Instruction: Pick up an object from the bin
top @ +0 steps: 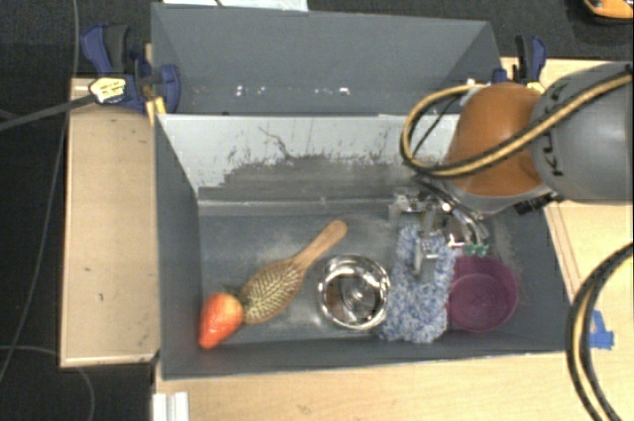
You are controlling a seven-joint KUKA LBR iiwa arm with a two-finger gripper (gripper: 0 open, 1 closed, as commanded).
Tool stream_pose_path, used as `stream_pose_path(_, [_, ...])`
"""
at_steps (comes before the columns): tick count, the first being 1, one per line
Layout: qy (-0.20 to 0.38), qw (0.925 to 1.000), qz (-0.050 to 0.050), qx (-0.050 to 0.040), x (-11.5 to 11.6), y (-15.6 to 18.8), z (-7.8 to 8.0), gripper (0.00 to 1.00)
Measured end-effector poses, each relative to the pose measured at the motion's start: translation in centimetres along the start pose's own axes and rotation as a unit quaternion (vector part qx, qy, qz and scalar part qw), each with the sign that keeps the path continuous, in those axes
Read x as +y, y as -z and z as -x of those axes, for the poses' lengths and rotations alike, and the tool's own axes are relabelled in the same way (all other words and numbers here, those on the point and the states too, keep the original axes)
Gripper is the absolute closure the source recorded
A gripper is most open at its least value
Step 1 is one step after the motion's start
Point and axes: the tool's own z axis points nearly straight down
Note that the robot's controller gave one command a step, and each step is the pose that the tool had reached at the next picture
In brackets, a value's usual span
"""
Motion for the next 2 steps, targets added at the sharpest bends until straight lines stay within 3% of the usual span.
stream_pose_path(1, [-0.155, 0.9879, 0.002, 0.0003, -5.20, -0.19, -0.67, 1.00])
stream_pose_path(2, [-0.155, 0.9880, 0.002, 0.0002, -5.20, -0.14, -0.68, 1.00])
